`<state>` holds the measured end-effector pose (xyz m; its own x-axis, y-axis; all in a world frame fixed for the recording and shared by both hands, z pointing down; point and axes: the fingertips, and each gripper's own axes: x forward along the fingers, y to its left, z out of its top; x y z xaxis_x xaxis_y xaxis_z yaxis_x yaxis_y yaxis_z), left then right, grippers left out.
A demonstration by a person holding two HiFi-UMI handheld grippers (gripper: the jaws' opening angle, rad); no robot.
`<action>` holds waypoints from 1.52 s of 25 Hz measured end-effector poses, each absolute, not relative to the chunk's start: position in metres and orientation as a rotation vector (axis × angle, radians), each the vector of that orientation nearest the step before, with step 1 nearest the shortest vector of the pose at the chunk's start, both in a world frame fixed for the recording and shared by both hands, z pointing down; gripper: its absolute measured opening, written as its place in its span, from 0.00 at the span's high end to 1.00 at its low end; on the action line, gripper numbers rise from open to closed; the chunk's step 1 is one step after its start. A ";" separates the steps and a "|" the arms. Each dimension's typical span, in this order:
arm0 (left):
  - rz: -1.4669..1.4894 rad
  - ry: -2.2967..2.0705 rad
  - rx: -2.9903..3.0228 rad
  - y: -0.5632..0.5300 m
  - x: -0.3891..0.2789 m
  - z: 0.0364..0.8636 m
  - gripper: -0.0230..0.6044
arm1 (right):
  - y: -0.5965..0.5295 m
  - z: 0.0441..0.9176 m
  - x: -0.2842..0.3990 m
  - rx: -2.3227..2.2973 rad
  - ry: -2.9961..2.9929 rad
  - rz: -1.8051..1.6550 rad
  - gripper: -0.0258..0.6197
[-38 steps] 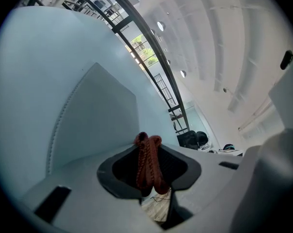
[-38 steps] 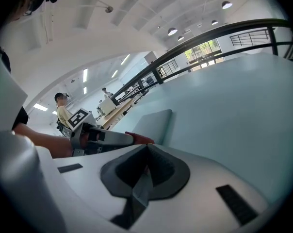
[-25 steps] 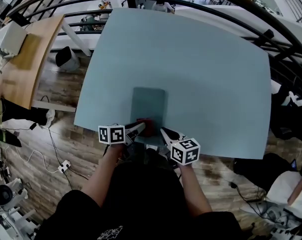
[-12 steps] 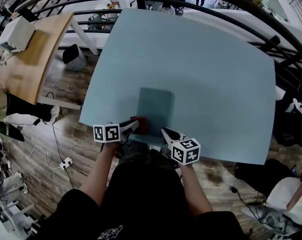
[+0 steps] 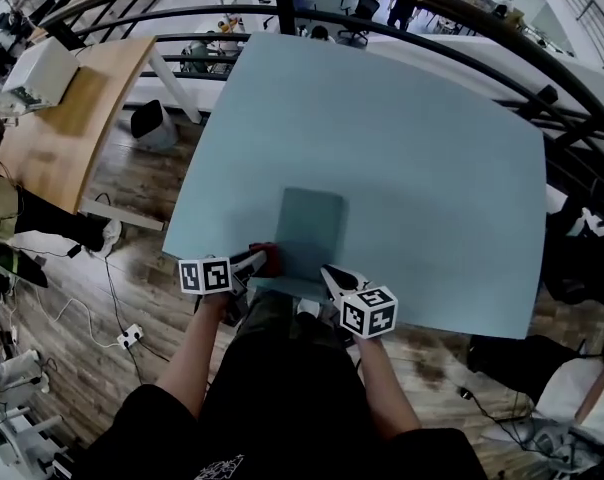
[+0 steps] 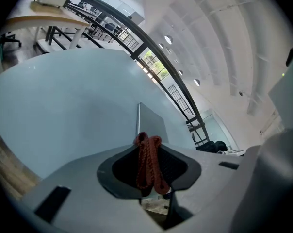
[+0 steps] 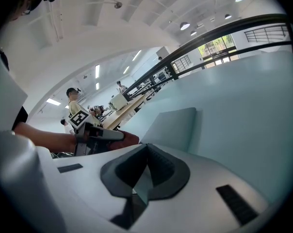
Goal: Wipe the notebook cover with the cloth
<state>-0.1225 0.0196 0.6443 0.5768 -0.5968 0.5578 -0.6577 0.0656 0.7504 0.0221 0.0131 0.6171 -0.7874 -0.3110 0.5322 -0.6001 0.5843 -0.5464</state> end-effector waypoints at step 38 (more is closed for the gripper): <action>0.070 -1.284 2.169 -0.023 -0.161 0.447 0.80 | -0.019 0.447 0.008 1.225 -2.614 0.749 0.95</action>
